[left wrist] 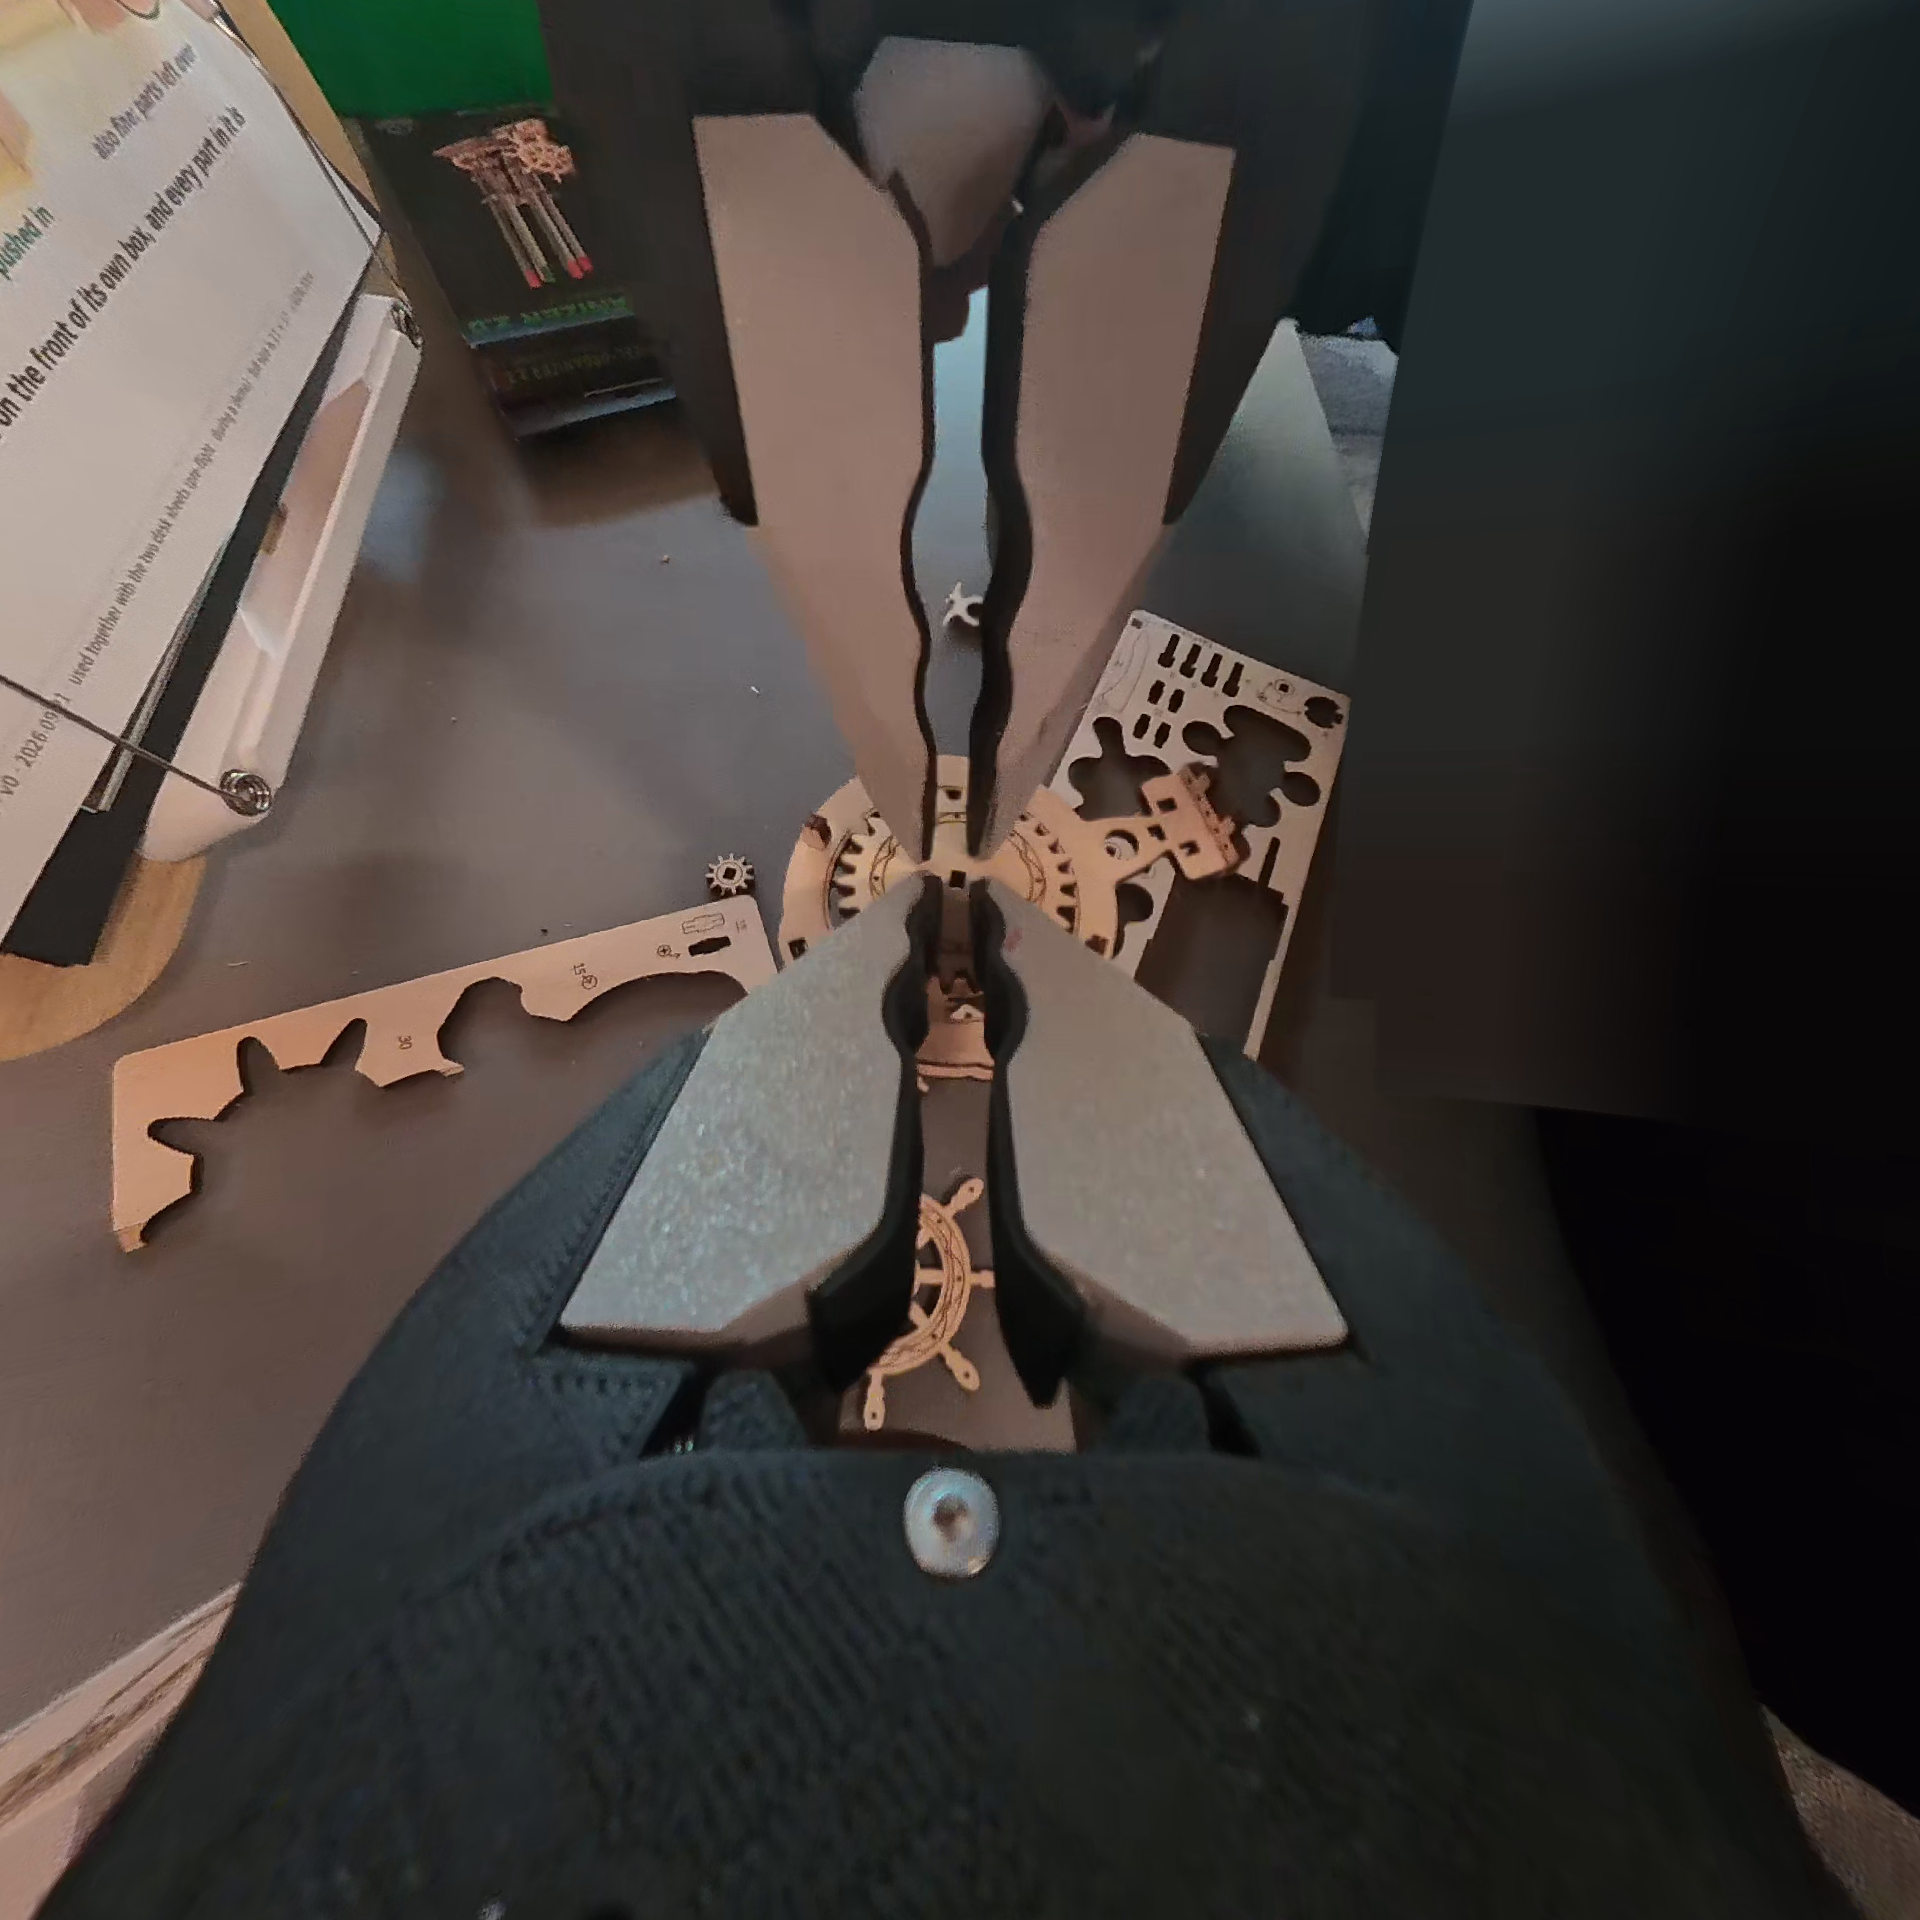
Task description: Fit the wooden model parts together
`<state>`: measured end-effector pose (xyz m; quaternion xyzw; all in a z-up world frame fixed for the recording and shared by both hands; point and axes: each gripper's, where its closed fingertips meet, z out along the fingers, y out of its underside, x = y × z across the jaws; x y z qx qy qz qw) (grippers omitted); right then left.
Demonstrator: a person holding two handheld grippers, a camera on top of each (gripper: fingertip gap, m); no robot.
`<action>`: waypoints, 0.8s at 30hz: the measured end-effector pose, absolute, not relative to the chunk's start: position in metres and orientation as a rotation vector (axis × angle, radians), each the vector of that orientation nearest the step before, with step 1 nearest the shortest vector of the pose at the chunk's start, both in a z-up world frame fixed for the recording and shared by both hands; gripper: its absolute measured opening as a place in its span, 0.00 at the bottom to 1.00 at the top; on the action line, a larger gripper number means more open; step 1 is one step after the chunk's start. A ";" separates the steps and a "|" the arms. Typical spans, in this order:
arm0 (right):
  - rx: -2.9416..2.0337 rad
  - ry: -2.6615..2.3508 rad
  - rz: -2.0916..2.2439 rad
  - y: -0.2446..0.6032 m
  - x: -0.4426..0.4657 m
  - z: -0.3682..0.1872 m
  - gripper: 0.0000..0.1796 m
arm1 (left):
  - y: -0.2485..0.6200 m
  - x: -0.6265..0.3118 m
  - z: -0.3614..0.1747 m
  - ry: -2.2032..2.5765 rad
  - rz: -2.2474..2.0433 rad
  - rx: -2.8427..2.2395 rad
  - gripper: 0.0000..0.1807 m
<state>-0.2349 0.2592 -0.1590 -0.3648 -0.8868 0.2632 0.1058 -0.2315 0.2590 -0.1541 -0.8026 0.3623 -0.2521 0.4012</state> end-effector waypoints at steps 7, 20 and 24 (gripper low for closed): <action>-1.062 -2.639 0.676 0.258 -0.235 -0.159 0.03 | 0.255 -0.232 -0.154 0.965 -0.601 -2.032 0.07; -1.126 -2.635 0.744 0.255 -0.234 -0.157 0.07 | 0.255 -0.232 -0.156 0.972 -0.598 -2.042 0.09; -1.130 -2.621 0.725 0.257 -0.232 -0.157 0.07 | 0.256 -0.232 -0.157 0.973 -0.596 -2.043 0.09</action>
